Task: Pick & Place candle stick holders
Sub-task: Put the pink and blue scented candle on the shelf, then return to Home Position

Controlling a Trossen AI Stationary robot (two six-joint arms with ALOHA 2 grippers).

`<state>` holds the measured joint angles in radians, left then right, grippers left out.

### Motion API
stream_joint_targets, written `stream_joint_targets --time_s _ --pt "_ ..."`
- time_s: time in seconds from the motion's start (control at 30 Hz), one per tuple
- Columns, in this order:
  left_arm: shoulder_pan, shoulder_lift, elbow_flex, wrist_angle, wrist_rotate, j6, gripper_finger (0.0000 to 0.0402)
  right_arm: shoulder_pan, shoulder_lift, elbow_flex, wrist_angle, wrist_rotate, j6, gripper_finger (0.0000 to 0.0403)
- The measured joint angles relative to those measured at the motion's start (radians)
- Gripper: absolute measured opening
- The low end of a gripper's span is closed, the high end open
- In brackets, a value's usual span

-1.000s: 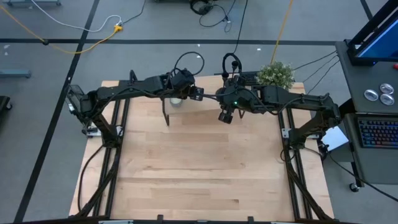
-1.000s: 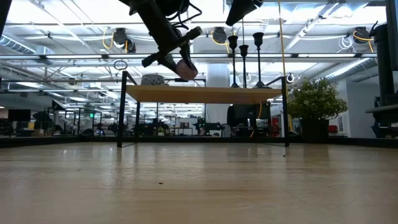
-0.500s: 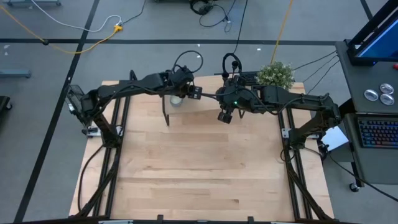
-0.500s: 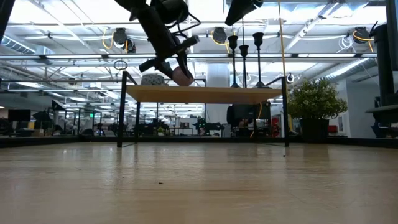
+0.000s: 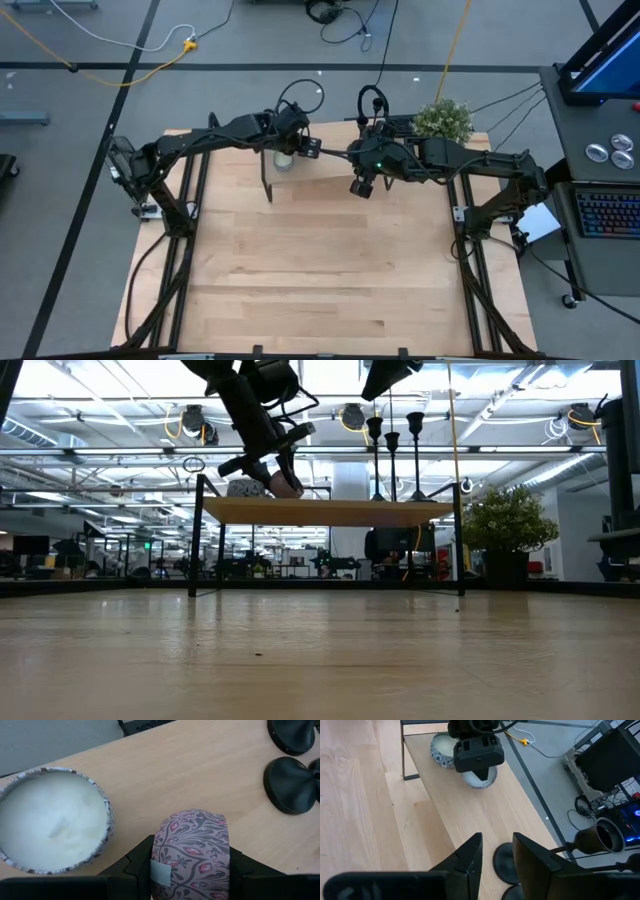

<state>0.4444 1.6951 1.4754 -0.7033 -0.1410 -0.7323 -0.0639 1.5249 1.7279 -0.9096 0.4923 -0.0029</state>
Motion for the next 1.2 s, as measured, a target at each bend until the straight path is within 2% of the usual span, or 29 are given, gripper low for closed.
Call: stream_joint_targets --time_s 0.57,0.97,1.2 --pt "0.015 0.022 0.000 0.004 0.019 0.056 0.0151 0.000 0.000 0.000 0.000 0.000 -0.001 0.0100" --pt "0.019 0.022 0.000 0.018 0.017 0.077 0.0226 0.000 0.000 0.000 0.000 0.000 -0.001 0.0100" --pt "0.042 0.022 0.000 0.018 0.063 0.084 0.0241 0.000 0.000 0.000 0.000 -0.001 -0.001 0.0100"
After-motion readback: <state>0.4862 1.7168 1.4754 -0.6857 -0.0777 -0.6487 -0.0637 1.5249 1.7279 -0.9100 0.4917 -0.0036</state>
